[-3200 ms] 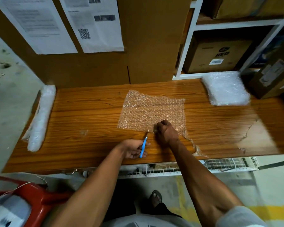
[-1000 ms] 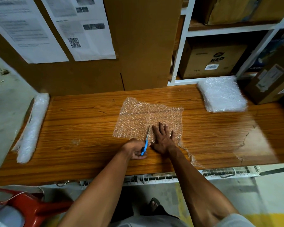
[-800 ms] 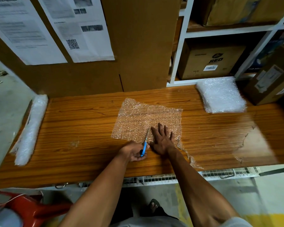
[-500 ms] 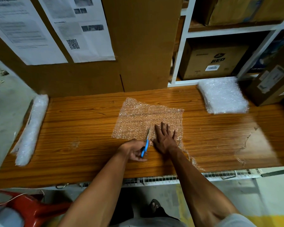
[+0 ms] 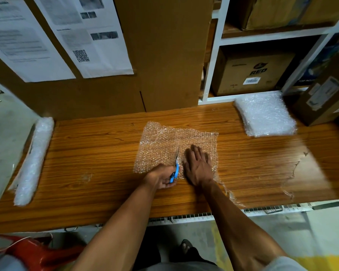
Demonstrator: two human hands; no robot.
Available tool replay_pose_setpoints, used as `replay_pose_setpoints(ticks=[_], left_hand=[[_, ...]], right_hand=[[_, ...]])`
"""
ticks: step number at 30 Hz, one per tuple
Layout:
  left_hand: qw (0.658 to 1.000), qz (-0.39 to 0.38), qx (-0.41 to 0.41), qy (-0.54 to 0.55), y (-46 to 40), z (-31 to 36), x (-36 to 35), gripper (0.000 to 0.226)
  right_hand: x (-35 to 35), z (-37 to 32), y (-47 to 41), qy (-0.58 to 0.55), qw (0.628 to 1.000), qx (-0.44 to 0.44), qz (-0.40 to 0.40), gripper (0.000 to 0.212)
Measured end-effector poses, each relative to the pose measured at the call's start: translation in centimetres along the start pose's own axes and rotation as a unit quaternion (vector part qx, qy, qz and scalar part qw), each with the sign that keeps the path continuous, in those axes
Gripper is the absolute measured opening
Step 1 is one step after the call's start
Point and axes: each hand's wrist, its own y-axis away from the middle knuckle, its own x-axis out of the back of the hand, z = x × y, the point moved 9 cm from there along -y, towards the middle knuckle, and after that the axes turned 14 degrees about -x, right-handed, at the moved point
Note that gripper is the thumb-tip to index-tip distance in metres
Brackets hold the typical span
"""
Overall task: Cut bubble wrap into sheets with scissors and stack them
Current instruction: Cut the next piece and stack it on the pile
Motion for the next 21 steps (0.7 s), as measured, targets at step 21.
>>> replay_pose_setpoints(ticks=[21], left_hand=[[0.997, -0.045, 0.003, 0.056, -1.1, 0.1, -0.2, 0.035]], right_hand=[[-2.5, 1.3, -1.3, 0.09, 0.996, -0.005, 0.001, 0.083]])
